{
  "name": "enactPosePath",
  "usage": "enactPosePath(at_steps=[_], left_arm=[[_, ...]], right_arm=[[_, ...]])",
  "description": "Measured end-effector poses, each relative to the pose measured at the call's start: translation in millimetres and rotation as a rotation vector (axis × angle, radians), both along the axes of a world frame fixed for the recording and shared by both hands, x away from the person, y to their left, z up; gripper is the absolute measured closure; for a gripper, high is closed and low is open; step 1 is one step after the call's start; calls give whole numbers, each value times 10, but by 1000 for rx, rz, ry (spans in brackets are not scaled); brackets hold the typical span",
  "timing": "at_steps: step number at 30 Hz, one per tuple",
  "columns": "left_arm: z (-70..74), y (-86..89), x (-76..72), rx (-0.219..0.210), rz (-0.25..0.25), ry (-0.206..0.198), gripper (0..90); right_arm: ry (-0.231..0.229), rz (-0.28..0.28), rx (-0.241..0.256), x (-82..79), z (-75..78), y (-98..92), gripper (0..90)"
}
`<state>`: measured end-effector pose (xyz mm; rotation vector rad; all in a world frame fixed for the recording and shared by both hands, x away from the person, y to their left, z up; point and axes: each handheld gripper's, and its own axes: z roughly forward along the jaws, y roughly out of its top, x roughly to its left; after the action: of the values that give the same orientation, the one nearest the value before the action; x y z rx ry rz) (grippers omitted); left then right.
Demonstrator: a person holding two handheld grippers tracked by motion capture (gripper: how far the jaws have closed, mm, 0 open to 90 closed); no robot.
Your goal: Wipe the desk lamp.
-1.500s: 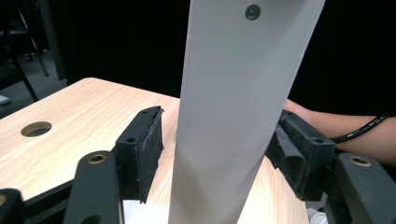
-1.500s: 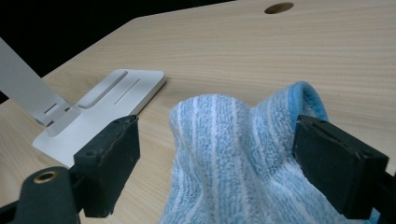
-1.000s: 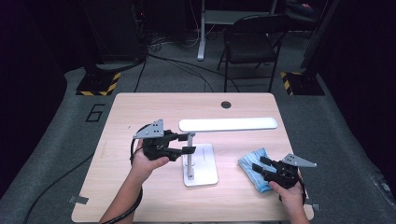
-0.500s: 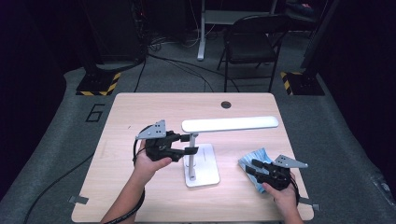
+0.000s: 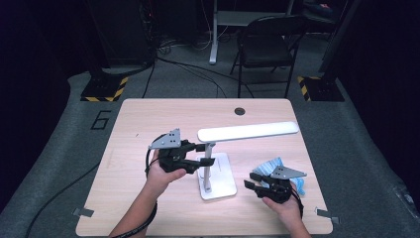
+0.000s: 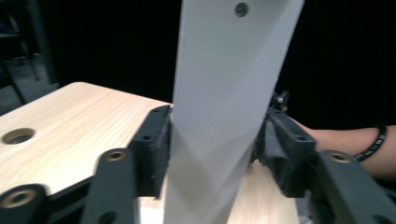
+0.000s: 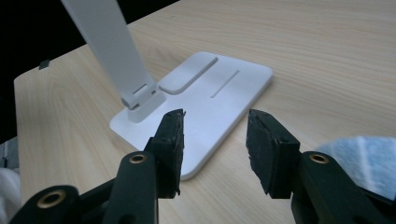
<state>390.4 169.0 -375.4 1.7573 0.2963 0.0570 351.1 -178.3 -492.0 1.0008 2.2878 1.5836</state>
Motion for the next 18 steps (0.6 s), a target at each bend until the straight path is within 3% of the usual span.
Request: enactPosePath(at_steps=[9, 18], left_arm=[[-10, -12, 5, 12, -7, -3, 412], [-5, -28, -3, 24, -16, -8, 361]], right_arm=[[-1, 80, -16, -53, -4, 297, 564], [18, 107, -9, -4, -13, 485, 554]])
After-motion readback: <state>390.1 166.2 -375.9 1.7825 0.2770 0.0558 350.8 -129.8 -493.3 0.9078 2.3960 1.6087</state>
